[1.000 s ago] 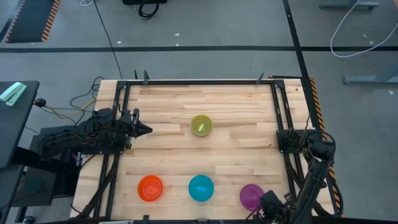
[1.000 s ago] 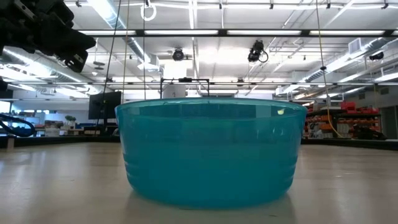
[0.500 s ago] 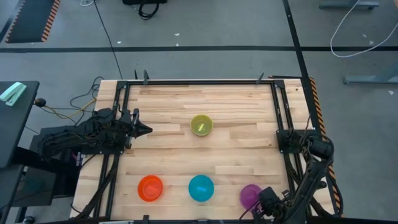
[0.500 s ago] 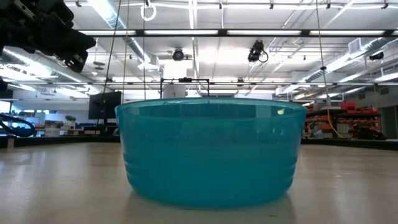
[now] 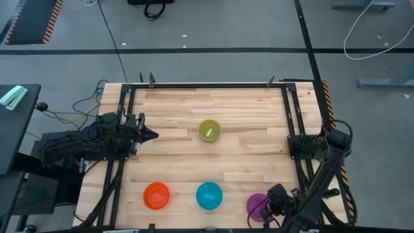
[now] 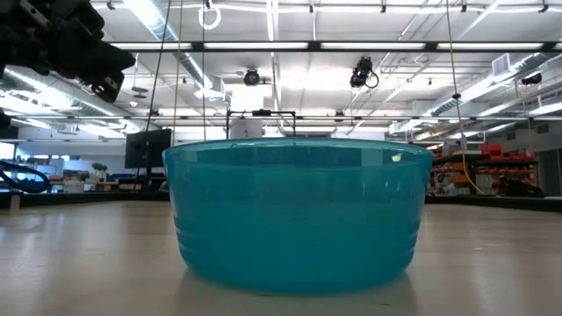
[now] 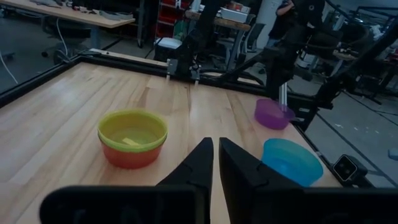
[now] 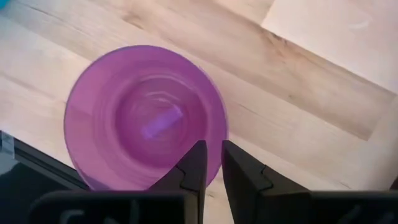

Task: Nest bowls inside each other
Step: Stack the violet bowl on top of the yellow bowl

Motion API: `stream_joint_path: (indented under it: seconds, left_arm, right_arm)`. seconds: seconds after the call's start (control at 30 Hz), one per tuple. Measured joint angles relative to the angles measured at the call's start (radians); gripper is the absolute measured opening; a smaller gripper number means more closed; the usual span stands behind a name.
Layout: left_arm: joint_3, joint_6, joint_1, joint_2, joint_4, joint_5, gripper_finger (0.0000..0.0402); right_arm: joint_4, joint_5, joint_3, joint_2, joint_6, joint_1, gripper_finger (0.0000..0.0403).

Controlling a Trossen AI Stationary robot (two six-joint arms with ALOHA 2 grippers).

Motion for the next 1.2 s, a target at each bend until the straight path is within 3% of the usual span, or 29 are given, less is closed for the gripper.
stream_joint_path:
  seconds: [0.27, 0.63, 1.2]
  left_arm:
    - [0.000, -0.006, 0.000, 0.000, -0.004, 0.000, 0.0043]
    - [0.000, -0.004, 0.000, 0.000, -0.004, 0.000, 0.0035]
    - [0.000, -0.008, 0.000, 0.000, -0.011, 0.000, 0.0035]
  right_arm:
    - [0.046, -0.010, -0.023, 0.016, -0.058, -0.024, 0.0056]
    - [0.215, -0.031, -0.180, -0.010, -0.059, -0.025, 0.0056]
    - [0.227, -0.008, -0.171, -0.038, -0.111, -0.025, 0.0056]
